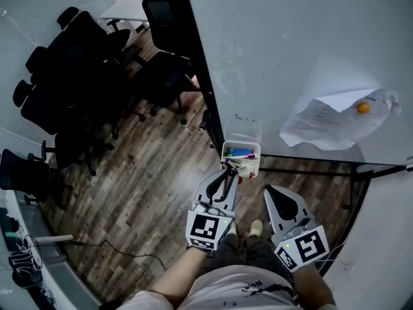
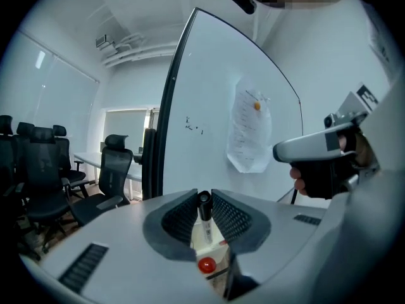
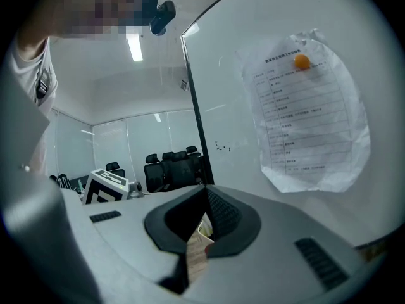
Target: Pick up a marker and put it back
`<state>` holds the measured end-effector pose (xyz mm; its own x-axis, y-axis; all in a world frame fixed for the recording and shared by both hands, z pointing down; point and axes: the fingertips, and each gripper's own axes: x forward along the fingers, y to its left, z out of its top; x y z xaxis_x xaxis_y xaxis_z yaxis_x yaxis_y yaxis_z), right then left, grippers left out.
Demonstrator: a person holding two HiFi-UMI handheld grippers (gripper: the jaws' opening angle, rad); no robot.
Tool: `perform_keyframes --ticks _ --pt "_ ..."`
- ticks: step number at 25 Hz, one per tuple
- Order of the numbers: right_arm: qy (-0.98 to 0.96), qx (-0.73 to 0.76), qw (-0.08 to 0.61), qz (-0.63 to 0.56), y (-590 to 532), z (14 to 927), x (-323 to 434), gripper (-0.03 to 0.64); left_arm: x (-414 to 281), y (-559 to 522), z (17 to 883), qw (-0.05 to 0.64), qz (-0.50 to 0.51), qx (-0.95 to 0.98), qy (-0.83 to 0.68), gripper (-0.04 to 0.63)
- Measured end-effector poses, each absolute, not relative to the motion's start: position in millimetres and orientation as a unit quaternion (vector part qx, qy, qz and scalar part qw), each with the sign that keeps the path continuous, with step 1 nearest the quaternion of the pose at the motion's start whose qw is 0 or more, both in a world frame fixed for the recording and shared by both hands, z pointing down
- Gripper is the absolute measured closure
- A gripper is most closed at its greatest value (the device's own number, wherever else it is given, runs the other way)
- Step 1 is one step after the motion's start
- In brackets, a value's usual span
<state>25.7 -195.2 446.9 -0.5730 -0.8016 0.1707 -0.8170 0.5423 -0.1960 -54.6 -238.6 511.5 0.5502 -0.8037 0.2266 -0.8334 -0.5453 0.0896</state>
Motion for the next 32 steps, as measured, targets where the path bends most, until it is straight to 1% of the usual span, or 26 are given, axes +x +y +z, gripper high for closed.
perform_keyframes --ticks 7,12,21,24,28,32 --pt "-0.882 0.460 0.021 0.104 -191 423 35 0.604 -45 -229 461 0.065 0.062 0.882 -0.462 0.520" --pt "-0.884 0.459 0.013 0.086 -189 404 42 0.604 -38 -215 432 0.059 0.056 0.887 -0.454 0.520" --pt "-0.890 0.454 -0.008 0.047 -189 366 51 0.604 -18 -190 367 0.011 0.018 0.900 -0.435 0.520" --pt "-0.892 0.451 -0.011 0.036 -189 356 52 0.604 -16 -183 358 0.011 0.021 0.901 -0.434 0.520" --pt "-0.892 0.451 -0.016 0.026 -187 344 56 0.604 -10 -178 337 -0.007 -0.001 0.904 -0.428 0.520" --pt "-0.892 0.452 -0.021 0.021 -187 337 60 0.604 -6 -176 335 -0.001 0.004 0.903 -0.429 0.520"
